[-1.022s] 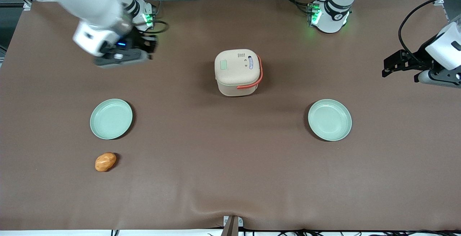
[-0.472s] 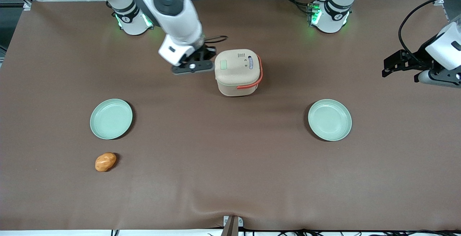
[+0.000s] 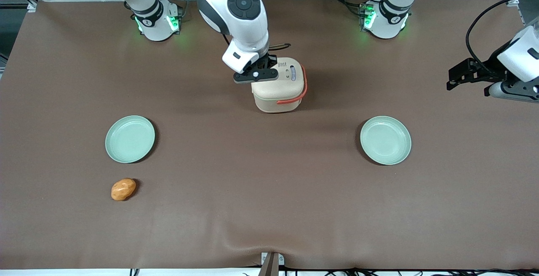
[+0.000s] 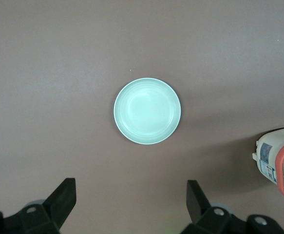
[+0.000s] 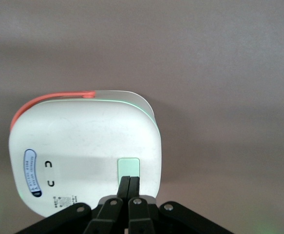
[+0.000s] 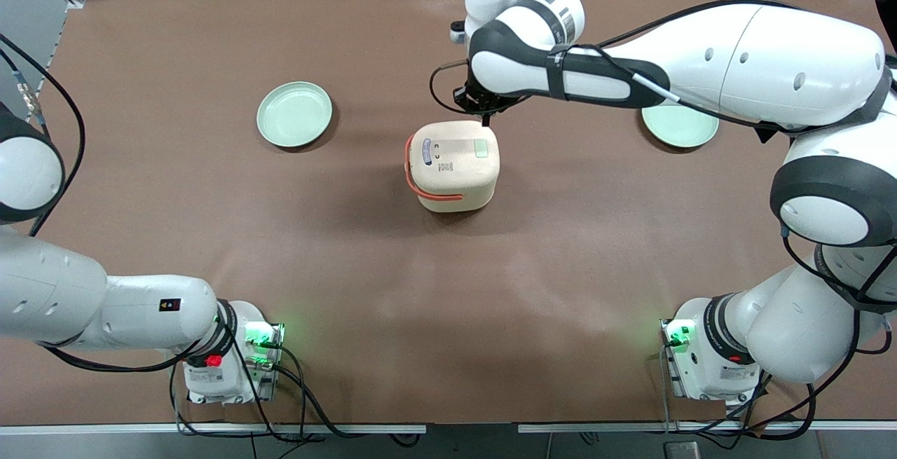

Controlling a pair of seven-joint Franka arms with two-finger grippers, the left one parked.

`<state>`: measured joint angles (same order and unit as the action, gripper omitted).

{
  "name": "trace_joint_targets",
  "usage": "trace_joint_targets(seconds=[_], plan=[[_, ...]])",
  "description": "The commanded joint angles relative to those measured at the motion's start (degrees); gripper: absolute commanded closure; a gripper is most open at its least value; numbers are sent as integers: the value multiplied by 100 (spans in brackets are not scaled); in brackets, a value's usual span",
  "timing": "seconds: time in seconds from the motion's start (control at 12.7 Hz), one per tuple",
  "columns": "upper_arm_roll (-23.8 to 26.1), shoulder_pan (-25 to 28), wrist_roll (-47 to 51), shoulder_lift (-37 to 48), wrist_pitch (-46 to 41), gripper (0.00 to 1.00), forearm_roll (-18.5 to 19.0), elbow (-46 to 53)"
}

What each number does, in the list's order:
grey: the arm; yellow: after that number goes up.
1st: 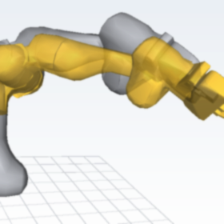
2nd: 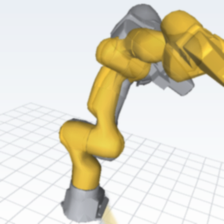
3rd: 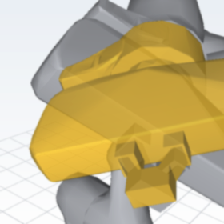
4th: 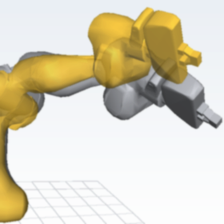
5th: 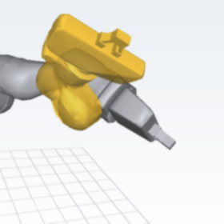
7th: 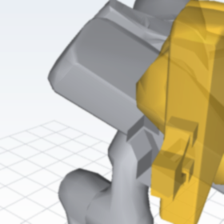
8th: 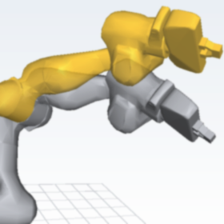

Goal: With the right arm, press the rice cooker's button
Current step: 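Press down on the rice cooker's lid button with the right gripper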

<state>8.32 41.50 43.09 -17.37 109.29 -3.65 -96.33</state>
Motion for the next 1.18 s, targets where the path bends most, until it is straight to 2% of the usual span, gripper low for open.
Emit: trace_joint_targets(seconds=[0.0, 0.24, 0.71, 1.1], plan=[[222, -80, 392, 58, 301, 100, 206, -288], [353, -115, 429, 120, 856, 100, 251, -912], [451, -247, 446, 67, 971, 100, 251, -993], [460, -238, 446, 41, 1646, 100, 259, -1405]])
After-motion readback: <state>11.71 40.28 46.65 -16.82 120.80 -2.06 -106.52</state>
